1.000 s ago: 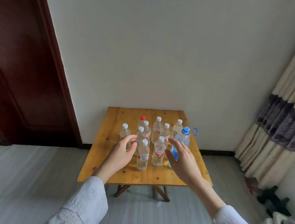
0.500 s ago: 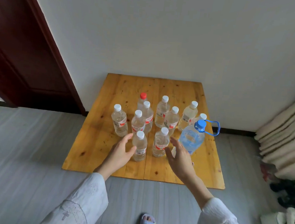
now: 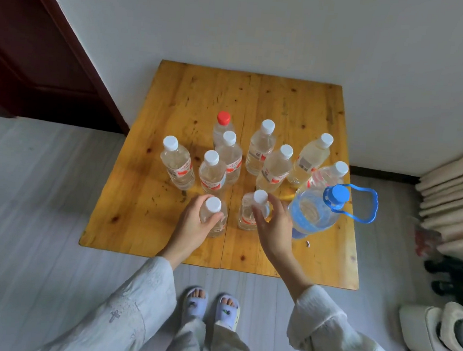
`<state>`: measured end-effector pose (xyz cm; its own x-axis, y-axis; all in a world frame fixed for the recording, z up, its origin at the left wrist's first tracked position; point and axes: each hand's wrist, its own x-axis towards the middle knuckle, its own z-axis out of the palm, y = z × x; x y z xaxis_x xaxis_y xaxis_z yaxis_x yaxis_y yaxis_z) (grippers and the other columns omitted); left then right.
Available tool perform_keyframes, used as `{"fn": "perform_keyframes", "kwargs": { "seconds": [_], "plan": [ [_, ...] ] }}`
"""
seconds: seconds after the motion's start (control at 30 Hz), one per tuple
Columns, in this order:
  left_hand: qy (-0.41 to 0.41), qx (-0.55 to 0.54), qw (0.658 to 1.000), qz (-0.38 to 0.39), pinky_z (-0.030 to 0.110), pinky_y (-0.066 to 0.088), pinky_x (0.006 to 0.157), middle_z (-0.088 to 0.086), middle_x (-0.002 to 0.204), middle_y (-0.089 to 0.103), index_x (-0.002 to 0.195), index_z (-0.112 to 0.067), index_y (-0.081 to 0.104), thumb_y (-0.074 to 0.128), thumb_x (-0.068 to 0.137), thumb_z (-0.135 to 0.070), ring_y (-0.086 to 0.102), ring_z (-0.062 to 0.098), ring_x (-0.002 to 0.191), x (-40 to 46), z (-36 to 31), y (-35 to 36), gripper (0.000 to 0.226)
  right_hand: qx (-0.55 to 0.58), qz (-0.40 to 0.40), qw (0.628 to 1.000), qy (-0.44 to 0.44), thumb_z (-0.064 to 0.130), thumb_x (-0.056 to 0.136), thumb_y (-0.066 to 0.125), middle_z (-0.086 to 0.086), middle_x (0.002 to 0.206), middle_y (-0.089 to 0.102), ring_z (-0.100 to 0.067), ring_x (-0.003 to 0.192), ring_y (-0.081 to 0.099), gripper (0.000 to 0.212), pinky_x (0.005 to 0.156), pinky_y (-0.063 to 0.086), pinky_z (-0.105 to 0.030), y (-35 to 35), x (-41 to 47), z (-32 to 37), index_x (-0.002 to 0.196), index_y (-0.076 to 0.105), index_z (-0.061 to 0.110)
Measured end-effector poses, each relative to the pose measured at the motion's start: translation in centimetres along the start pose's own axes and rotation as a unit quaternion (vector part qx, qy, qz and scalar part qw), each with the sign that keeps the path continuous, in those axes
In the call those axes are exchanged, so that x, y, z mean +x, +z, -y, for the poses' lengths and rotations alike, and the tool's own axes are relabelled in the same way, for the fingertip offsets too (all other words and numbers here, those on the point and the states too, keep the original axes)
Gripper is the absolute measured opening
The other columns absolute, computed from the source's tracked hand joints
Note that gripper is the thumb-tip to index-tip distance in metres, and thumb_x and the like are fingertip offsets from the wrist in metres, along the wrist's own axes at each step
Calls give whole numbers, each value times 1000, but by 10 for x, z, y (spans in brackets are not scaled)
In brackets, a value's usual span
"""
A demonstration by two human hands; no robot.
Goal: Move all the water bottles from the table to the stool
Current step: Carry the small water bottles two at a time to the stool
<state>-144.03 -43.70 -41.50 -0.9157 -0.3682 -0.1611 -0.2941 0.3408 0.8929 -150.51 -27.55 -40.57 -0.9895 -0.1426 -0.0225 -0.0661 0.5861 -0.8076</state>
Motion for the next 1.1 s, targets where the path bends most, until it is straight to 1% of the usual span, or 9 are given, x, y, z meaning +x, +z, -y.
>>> {"fn": "perform_keyframes", "kwargs": {
  "seconds": [0.23,0.4,0.47,0.53,0.67,0.8,0.87,0.97,1.1],
  "plan": [
    [10,-2,1000,-2,-1,38,76,-11,104,59,109,-25,54,70,76,-23,51,-2,96,13,8,-7,37,-1,-5,1000,1,27,82,63,-11,119,56,-24,107,52,40,84,37,-26,16,14,-1,118,54,11],
    [24,1,1000,16,12,38,83,-8,109,58,115,-18,54,68,78,-22,52,8,103,22,12,-10,39,-1,24,1000,-3,28,83,61,-7,123,56,-18,109,51,42,87,38,-23,22,15,0,121,51,13],
    [37,6,999,31,17,40,84,-7,108,58,114,-18,54,68,78,-23,52,9,102,30,12,-14,38,5,15,1000,15,29,83,61,-4,121,56,-8,102,48,40,84,37,-12,20,9,-1,120,51,14],
    [46,6,997,54,21,42,85,-6,108,59,113,-19,55,67,79,-24,53,10,101,37,12,-20,36,23,3,999,33,30,84,61,-1,115,58,-1,97,47,38,79,36,-6,15,-3,-3,118,52,16],
    [68,1,989,130,10,35,81,-11,107,58,110,-26,54,65,80,-29,50,-4,97,45,5,-26,33,60,-48,993,88,28,83,62,3,111,62,-8,100,54,35,82,39,-19,8,-38,-4,115,54,18],
    [108,-11,970,219,21,41,84,-11,101,60,101,-32,53,64,78,-38,54,8,98,36,-18,-13,26,113,-118,977,137,33,83,60,7,103,64,3,93,54,26,77,42,-10,-12,-82,-3,108,55,30],
    [135,-13,951,277,23,45,83,-9,99,62,98,-34,55,63,77,-43,57,9,96,24,-36,2,24,105,-167,966,168,32,83,60,8,101,63,3,92,54,27,74,40,-6,-26,-112,-7,109,55,27],
    [184,-10,919,349,15,44,74,-13,90,64,88,-40,57,58,75,-43,59,1,87,-4,-60,28,13,93,-236,944,210,28,83,61,5,100,62,-13,98,58,24,83,44,-24,-48,-158,-12,106,54,25],
    [220,2,861,458,22,45,70,0,86,67,92,-24,61,59,74,-39,62,16,83,-65,-84,69,24,74,-348,901,248,23,83,63,-1,96,64,-22,94,61,23,87,47,-40,-78,-240,-16,105,57,17]
  ]
}}
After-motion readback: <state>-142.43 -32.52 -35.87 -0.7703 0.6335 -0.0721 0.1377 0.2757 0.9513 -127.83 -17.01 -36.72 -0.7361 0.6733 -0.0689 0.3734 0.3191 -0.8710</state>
